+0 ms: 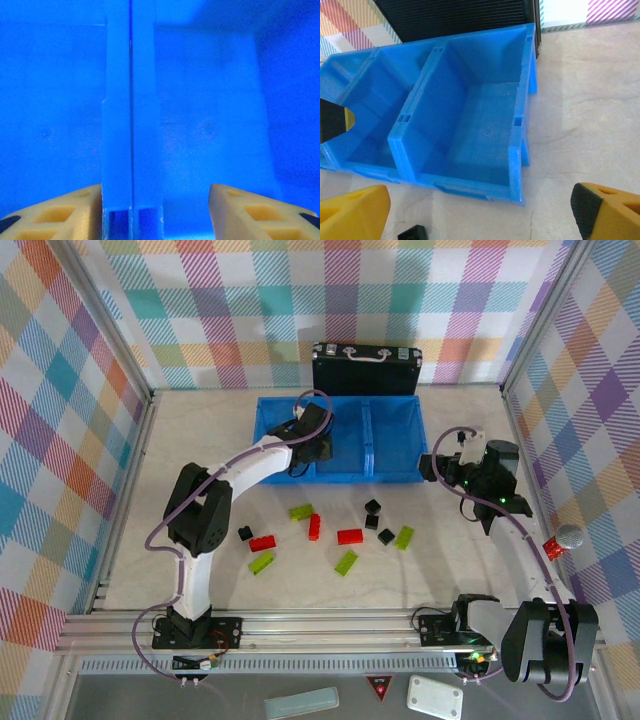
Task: Sort the legos into containers by color
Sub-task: Move the container to the top-center of the table.
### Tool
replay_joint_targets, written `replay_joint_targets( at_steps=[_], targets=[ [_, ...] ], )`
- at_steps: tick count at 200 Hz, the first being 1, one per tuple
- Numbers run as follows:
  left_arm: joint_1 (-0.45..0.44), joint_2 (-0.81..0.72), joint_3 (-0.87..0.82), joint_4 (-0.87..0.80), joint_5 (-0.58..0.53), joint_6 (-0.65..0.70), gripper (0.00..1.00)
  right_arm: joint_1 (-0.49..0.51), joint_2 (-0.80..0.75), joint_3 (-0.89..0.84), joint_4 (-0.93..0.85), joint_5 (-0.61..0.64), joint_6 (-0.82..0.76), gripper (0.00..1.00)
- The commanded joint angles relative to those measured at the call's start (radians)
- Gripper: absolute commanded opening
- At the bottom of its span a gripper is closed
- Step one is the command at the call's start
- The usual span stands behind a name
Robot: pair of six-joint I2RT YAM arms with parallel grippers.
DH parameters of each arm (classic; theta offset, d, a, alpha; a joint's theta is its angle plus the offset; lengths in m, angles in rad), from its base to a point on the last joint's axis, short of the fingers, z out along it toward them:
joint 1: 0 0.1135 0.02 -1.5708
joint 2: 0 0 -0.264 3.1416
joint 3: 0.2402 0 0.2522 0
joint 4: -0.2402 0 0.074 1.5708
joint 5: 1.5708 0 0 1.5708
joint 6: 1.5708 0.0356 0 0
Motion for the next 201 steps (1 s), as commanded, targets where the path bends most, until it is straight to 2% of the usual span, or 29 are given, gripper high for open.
replay_joint_targets(
  at_steps=[1, 57, 88, 121, 163, 189, 201],
  targets=[
    [-0.011, -0.087, -0.005, 0.025, 0.031, 0.015, 0.57, 0.004, -0.018, 0.017, -0.014, -0.043, 0.078, 0.93],
    [-0.004, -0.177, -0.014, -0.053, 0.085, 0.085, 0.58, 0.006, -0.015, 0.075, -0.175, -0.053, 0.172, 0.88],
    [0.028, -0.233, -0.033, -0.140, 0.116, 0.160, 0.59, 0.011, -0.013, 0.092, -0.266, -0.045, 0.190, 0.85],
    [0.114, -0.337, -0.126, -0.180, 0.215, 0.203, 0.59, 0.028, 0.012, 0.124, -0.383, -0.032, 0.211, 0.81],
    [0.248, -0.483, -0.246, -0.248, 0.332, 0.253, 0.59, 0.101, 0.050, 0.150, -0.472, 0.006, 0.234, 0.79],
    [0.326, -0.558, -0.296, -0.299, 0.364, 0.302, 0.59, 0.179, 0.091, 0.184, -0.551, 0.082, 0.237, 0.78],
    [0.348, -0.584, -0.314, -0.320, 0.340, 0.336, 0.59, 0.227, 0.111, 0.196, -0.586, 0.137, 0.236, 0.78]
  ],
)
